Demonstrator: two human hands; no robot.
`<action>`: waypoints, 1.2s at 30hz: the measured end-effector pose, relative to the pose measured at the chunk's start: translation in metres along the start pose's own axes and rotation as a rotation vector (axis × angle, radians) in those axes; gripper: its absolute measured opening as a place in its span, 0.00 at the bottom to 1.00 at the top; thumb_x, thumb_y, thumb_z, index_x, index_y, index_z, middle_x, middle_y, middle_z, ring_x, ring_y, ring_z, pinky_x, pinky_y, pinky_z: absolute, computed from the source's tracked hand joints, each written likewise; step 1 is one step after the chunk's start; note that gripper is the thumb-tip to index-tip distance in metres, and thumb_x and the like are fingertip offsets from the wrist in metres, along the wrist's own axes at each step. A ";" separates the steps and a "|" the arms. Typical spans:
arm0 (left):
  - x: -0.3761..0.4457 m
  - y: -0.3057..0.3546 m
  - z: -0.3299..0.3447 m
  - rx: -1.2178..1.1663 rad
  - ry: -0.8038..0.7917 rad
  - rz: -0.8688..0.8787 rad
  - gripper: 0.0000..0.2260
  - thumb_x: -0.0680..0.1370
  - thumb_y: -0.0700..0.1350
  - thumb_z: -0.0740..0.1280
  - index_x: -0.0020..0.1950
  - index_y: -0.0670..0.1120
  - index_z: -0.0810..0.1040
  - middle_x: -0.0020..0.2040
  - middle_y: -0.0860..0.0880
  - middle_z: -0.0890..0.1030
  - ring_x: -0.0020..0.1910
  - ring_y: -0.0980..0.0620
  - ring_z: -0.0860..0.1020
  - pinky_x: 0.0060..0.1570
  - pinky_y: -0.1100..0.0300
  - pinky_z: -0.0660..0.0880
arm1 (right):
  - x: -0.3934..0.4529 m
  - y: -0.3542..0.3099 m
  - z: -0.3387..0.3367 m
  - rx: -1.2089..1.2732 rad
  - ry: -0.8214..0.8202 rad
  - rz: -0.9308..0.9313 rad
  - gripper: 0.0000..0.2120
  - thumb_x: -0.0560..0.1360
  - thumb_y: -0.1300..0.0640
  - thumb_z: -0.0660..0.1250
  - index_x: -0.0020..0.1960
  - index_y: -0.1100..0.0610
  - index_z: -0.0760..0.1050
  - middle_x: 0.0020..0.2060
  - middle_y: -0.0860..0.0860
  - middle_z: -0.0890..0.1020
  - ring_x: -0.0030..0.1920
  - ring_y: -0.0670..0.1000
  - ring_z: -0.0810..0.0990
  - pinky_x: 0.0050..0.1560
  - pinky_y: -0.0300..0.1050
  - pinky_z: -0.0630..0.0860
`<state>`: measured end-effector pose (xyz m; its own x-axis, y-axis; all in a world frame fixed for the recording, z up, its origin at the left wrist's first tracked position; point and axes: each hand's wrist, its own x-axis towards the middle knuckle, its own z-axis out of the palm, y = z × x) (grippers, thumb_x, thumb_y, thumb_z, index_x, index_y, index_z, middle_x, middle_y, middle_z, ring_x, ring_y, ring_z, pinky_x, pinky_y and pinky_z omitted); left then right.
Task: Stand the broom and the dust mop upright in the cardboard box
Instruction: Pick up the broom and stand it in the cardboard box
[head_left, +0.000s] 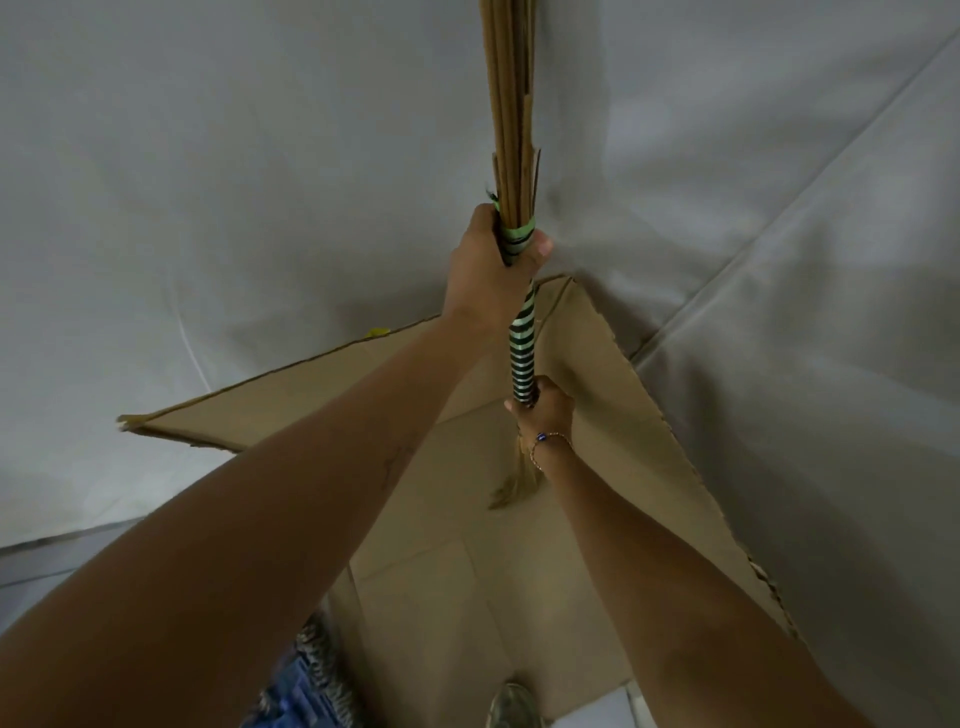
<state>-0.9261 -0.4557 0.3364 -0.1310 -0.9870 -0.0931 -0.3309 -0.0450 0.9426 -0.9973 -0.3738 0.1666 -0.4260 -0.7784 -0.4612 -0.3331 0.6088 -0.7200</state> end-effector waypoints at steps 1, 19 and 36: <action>0.003 -0.004 0.000 0.006 0.000 0.004 0.15 0.76 0.45 0.69 0.58 0.40 0.72 0.51 0.45 0.81 0.50 0.48 0.79 0.52 0.53 0.77 | 0.005 0.002 0.003 0.006 0.010 0.006 0.12 0.69 0.64 0.72 0.51 0.66 0.77 0.48 0.61 0.83 0.44 0.53 0.79 0.44 0.40 0.70; -0.027 -0.001 0.001 0.014 -0.130 -0.154 0.27 0.72 0.45 0.73 0.68 0.43 0.68 0.65 0.46 0.76 0.63 0.49 0.75 0.63 0.56 0.74 | -0.029 -0.004 -0.020 -0.129 -0.025 0.244 0.15 0.75 0.63 0.62 0.60 0.67 0.75 0.58 0.64 0.79 0.59 0.63 0.78 0.53 0.48 0.76; -0.294 0.038 -0.217 0.486 -0.019 -0.317 0.14 0.81 0.43 0.60 0.65 0.44 0.75 0.63 0.44 0.80 0.61 0.46 0.78 0.57 0.61 0.70 | -0.299 -0.143 -0.019 -0.636 -0.450 -0.497 0.14 0.76 0.61 0.55 0.54 0.60 0.77 0.53 0.60 0.82 0.55 0.61 0.78 0.54 0.51 0.76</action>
<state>-0.6974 -0.2010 0.4694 0.0293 -0.9337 -0.3568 -0.7471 -0.2576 0.6128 -0.8382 -0.2256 0.4171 0.2121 -0.8778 -0.4296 -0.8461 0.0550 -0.5302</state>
